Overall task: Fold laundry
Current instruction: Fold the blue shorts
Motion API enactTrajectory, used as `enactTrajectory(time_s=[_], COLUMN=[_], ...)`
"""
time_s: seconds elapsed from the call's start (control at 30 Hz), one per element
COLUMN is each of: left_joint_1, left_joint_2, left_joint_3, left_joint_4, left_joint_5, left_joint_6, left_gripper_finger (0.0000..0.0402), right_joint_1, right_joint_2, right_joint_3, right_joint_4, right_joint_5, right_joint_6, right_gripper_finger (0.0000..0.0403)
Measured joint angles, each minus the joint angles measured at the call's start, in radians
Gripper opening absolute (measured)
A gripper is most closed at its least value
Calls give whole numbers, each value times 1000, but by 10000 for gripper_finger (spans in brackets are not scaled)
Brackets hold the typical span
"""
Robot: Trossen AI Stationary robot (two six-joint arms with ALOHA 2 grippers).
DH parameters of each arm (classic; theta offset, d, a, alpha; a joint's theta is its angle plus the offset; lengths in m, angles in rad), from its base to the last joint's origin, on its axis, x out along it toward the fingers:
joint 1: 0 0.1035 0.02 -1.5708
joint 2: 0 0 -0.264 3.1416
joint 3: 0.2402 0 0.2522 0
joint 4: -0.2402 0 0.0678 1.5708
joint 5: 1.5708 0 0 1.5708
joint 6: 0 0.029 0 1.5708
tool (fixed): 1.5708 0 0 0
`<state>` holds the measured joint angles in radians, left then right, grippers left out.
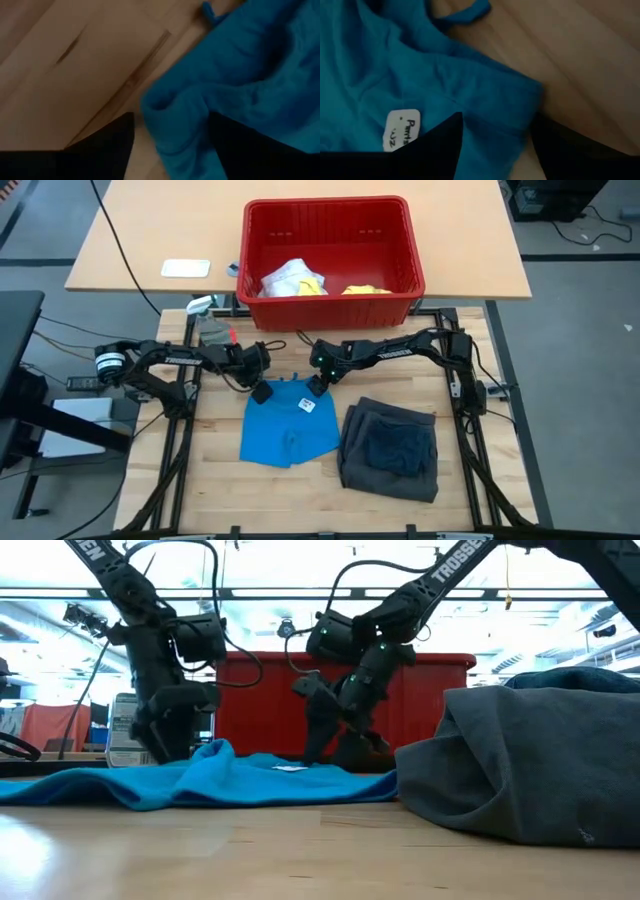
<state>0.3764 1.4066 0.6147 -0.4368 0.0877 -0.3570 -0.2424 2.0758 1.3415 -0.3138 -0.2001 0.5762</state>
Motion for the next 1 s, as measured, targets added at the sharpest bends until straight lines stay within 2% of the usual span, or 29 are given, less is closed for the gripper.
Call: enactTrajectory(time_s=[0.1, 0.17, 0.23, 0.33, 0.4, 0.5, 0.63, 0.87, 1.0], left_joint_1=[-5, -9, -15, -23, -29, -29, -29, -56, -114], left_joint_2=[2, 2, 2, 1, -11, -50, -149, -328, -379], left_joint_3=[-1, -1, -1, -1, -1, 17, 116, 456, 579], left_joint_4=[12, 23, 33, 38, 34, 2, -122, -396, -452], left_joint_5=[3, 11, 21, 32, 39, 49, 34, -88, -99], left_joint_6=[14, 37, 72, 134, 152, 158, 210, 370, 375], left_gripper_finger=[210, 173, 131, 64, 22, 14, 14, 12, 11], right_joint_1=[8, 12, 11, 9, 9, 12, 14, 45, 89], right_joint_2=[15, 22, 25, 20, 5, -45, -148, -383, -446], right_joint_3=[2, 2, 1, -1, -4, -5, -4, -2, -1], right_joint_4=[5, 12, 30, 45, 41, 17, -4, 61, 56], right_joint_5=[14, 31, 19, -8, -40, -25, 74, 261, 276], right_joint_6=[-9, -25, -37, -105, -177, -224, -285, -408, -417], right_gripper_finger=[211, 180, 133, 39, 19, 23, 15, 15, 15])
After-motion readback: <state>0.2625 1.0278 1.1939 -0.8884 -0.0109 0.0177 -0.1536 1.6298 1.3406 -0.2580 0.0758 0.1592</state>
